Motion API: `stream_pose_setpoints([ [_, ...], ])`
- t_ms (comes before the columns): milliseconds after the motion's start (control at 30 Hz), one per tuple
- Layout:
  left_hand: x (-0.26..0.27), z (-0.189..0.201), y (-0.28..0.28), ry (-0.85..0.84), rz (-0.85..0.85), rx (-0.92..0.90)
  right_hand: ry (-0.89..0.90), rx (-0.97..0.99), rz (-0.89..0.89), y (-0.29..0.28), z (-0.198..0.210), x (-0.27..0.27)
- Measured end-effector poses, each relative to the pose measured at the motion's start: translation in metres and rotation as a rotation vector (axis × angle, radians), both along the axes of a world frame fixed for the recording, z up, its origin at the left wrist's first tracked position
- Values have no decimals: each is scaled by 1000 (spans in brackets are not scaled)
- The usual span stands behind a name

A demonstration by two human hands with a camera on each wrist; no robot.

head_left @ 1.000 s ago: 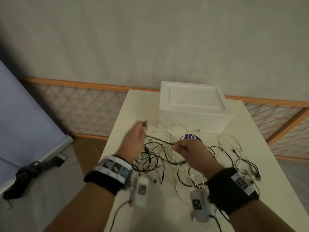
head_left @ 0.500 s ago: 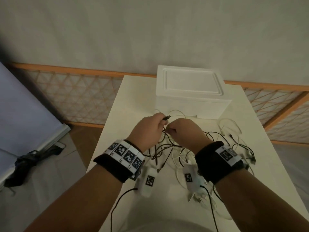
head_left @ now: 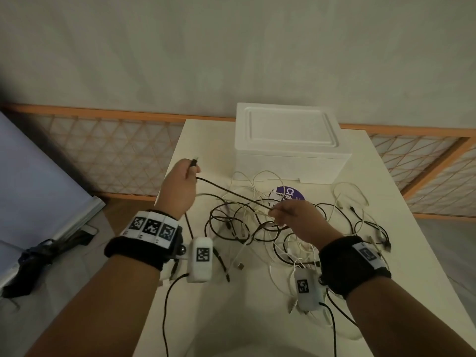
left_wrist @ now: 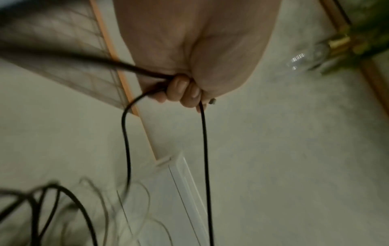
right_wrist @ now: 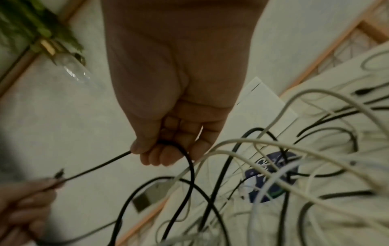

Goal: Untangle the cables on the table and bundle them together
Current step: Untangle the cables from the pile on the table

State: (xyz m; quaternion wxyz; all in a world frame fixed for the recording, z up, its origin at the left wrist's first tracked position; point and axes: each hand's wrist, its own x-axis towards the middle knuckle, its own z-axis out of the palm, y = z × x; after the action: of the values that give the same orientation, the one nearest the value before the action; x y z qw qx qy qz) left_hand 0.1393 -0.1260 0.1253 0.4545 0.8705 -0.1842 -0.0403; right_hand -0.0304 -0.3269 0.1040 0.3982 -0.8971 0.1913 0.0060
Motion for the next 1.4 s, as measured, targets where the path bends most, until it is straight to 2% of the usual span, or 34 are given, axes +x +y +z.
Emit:
stream_pose_setpoints([
  [67, -3, 5, 5, -92, -93, 61, 31, -43, 2, 2, -1, 1],
  [167, -41, 15, -18, -195, -398, 209, 14, -175, 87, 22, 19, 20],
  [267, -60, 13, -37, -287, -538, 187, -1, -386, 156, 38, 44, 38],
  [333, -54, 11, -38, -282, -538, 131, -42, -360, 129, 37, 53, 41],
  [433, -47, 10, -32, -89, -554, 101, -150, -74, -11, 30, 55, 36],
  [500, -47, 10, -31, -29, -555, 71, -186, 4, -15, 30, 53, 33],
  [567, -43, 16, -29, -160, -504, 146, -166, 19, 29, 31, 41, 31],
  [633, -28, 30, -23, -256, -381, 173, -88, -1, 67, 27, 20, 24],
  [700, -10, 50, -15, -289, -215, 72, -11, 75, 68, 23, -3, 14],
  [767, 4, 65, -9, -291, -154, -12, 7, 110, 34, 19, -18, 10],
  [833, 3, 67, -12, -242, -252, 109, -33, 199, -36, 17, -18, 15],
  [900, -11, 54, -20, -97, -407, 196, -120, 348, -133, 16, -5, 25],
  [1000, -34, 22, -29, 213, -561, 77, -223, 392, -191, 17, 19, 34],
  [1133, -47, -7, -36, 185, -592, 119, -242, 304, -203, 14, 30, 30],
  [1333, -50, -10, -38, 163, -641, 199, -203, 338, -220, 13, 18, 16],
  [1400, -51, -10, -36, 211, -601, 165, -205, 338, -242, 10, 17, 13],
])
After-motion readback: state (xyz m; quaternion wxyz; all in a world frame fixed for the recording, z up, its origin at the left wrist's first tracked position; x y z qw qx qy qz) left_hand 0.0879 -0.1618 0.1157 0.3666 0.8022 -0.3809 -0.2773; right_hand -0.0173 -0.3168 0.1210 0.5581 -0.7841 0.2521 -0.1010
